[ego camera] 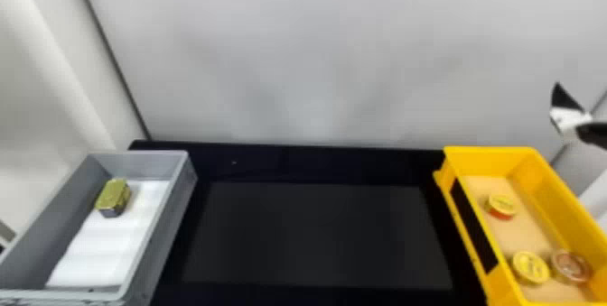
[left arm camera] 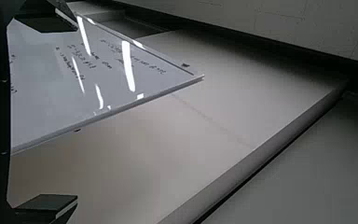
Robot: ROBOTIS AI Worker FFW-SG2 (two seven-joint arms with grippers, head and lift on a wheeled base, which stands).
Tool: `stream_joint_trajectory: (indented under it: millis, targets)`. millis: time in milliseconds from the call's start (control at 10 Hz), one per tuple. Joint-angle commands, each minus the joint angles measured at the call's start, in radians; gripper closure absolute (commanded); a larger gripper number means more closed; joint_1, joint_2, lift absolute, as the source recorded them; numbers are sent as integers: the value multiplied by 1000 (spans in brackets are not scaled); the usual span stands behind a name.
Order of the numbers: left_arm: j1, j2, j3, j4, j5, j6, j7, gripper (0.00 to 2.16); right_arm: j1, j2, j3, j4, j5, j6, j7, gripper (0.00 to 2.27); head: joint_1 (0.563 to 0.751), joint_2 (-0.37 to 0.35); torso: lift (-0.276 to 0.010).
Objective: Pick up the round yellow can and place it in the yellow rectangular box
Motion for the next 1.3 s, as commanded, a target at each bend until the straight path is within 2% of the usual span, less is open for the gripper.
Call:
stream_joint_trajectory:
  millis: [0,200,300,600,900,1200]
  targets:
    - [0,-3,0,0,0,-3,5,-1,-23,1,32,-24,-85,-109,-92,105,686,14,-56]
    - [0,-3,0,3,0,-6,25,-1,-57,-1,84,-56,-112,-89,-175,58,686,14,-56]
    - [-1,-3,-6,5,0,-7,26,1,-85,-2,113,-54,-106,-86,-189,33,686,14,-56]
    - [-3,-3,-17,9,0,-7,39,1,-112,-61,187,-44,-112,-107,-223,35,686,14,-56]
    - [0,-3,-20,9,0,-12,45,1,-111,-51,173,-51,-121,-118,-200,51,686,14,-56]
    - [2,-3,-23,11,0,-12,45,1,-115,-51,185,-85,-121,-121,-227,113,686,14,-56]
